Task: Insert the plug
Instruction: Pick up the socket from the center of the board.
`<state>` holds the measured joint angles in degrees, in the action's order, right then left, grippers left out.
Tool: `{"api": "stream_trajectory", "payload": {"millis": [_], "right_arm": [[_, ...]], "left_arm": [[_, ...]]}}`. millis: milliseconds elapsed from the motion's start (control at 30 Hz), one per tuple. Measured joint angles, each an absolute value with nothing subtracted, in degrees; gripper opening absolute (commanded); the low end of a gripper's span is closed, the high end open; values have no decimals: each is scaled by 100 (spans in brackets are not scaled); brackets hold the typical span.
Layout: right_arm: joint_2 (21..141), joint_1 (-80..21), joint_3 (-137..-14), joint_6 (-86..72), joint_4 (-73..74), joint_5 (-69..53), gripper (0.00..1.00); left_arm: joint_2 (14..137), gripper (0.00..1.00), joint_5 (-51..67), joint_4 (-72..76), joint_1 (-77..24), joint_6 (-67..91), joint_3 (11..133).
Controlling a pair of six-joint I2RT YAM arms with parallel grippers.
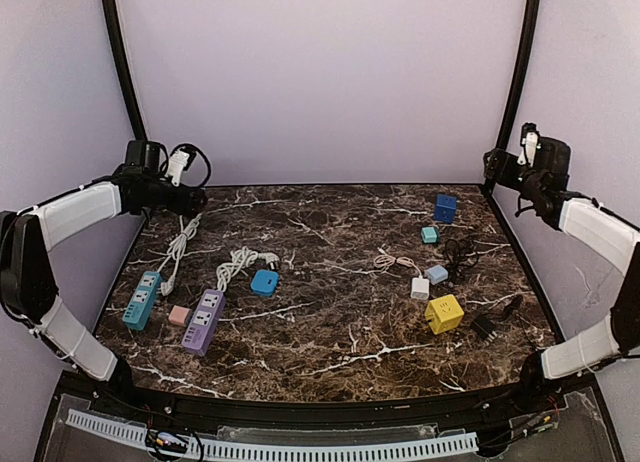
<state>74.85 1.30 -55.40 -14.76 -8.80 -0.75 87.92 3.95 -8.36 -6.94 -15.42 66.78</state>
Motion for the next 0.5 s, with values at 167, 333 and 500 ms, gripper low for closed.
{"api": "stream_trajectory", "payload": {"millis": [167,333,500], "right_arm": [[7358,-766,-5631,-1852,631,397,99],[7002,-1243,-5354,-2204,1361,733,99],[6914,-1433,-5103,-2412,1584,934,99]], "left_arm": [[8621,100,668,-3269,-1691,-2171,6591],[8624,100,565,-4456,-1820,-2357,5972],[8757,96,585,-4582,-1817,-2263,5791]]}}
